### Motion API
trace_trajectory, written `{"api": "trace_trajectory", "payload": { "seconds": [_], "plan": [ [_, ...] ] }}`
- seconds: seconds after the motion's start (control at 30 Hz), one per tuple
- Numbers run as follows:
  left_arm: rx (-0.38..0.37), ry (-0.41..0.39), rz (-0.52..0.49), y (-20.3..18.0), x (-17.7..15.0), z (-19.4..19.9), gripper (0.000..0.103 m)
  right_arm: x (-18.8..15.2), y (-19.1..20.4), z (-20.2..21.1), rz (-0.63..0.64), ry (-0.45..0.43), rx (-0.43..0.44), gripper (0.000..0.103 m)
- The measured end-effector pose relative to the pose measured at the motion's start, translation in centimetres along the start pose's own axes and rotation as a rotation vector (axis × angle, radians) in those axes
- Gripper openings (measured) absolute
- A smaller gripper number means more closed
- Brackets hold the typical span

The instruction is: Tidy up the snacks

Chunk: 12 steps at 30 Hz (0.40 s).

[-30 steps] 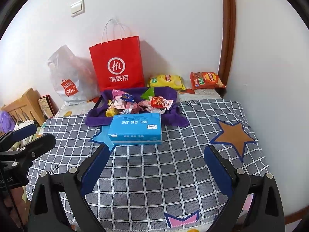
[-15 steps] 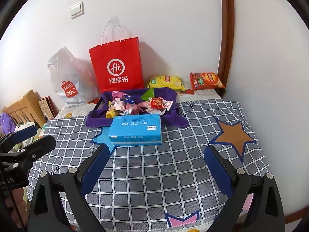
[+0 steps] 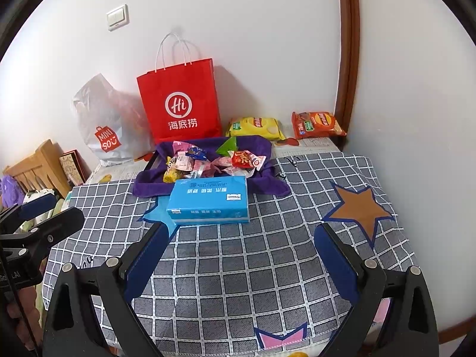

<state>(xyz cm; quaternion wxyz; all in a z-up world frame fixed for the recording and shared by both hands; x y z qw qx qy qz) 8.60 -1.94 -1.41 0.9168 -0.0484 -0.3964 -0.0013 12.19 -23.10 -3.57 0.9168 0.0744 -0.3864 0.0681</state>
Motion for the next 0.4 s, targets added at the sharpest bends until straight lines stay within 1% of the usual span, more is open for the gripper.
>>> {"api": "trace_trajectory", "payload": {
  "seconds": [0.4],
  "plan": [
    [0.006,-0.003,0.001,0.08,0.28,0.2,0.094,0.1,0.2,0.45,0.006,-0.009,0.006,0.098]
  ]
}}
Point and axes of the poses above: each gripper's, at about its wrist camera, not at the fingertips, and z roughly against the way its jaws point, y to its left, x to its top, the point moved 4 cm from there along -z, roughly the way its jaws point, and after that the axes turned 2 degrees about x, right-handed, at the moved point
